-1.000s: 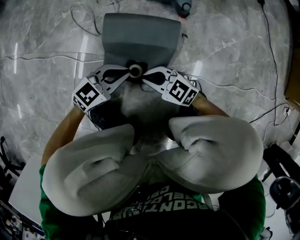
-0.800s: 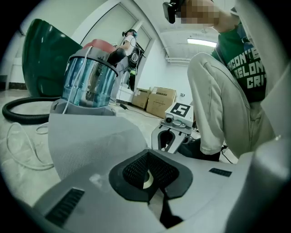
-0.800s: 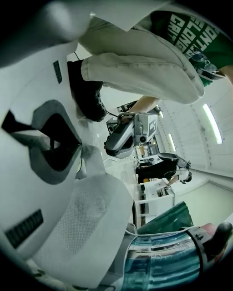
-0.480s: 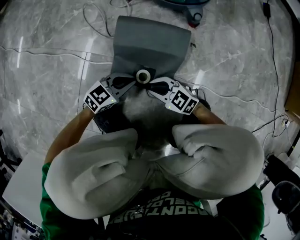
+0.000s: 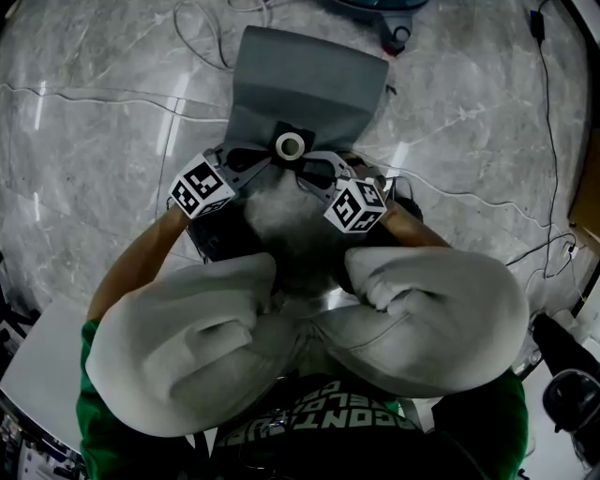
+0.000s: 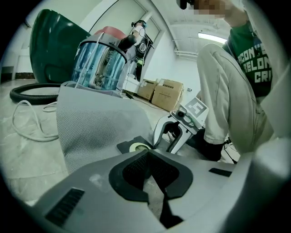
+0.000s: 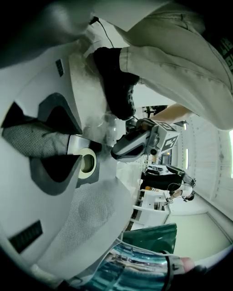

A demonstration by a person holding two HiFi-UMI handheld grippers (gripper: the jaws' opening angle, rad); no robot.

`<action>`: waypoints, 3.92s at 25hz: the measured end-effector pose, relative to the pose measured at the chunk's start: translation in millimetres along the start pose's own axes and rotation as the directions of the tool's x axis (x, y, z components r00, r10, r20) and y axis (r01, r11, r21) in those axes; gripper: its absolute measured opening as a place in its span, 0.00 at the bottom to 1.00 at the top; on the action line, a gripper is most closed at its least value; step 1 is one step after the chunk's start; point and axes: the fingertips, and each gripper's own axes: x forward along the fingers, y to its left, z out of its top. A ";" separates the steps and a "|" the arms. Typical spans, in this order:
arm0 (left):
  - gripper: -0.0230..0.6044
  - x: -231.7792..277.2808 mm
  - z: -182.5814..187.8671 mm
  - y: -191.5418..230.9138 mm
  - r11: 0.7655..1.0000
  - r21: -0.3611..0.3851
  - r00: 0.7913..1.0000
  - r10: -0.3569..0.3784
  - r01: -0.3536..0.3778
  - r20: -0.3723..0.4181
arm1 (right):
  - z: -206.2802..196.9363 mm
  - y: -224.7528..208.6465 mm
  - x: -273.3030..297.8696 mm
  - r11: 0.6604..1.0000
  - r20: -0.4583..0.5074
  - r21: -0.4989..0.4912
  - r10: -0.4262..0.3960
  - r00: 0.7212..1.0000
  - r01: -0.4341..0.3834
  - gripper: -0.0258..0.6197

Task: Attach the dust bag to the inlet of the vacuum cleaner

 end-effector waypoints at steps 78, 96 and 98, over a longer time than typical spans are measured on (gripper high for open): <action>0.05 -31.6 257.2 72.2 0.910 0.409 0.992 0.017 -0.067 0.124 | 118.8 -203.7 -165.8 0.959 0.230 0.091 -0.281 0.931 0.267 0.06; 0.10 -20.1 296.0 55.6 0.910 0.413 0.984 -0.102 0.033 0.146 | 133.3 -226.3 -214.8 0.953 0.277 0.061 -0.301 0.912 0.296 0.06; 0.10 -20.2 301.6 55.3 0.901 0.433 0.984 -0.101 0.028 0.147 | 140.2 -229.2 -218.3 0.953 0.297 0.051 -0.300 0.907 0.298 0.06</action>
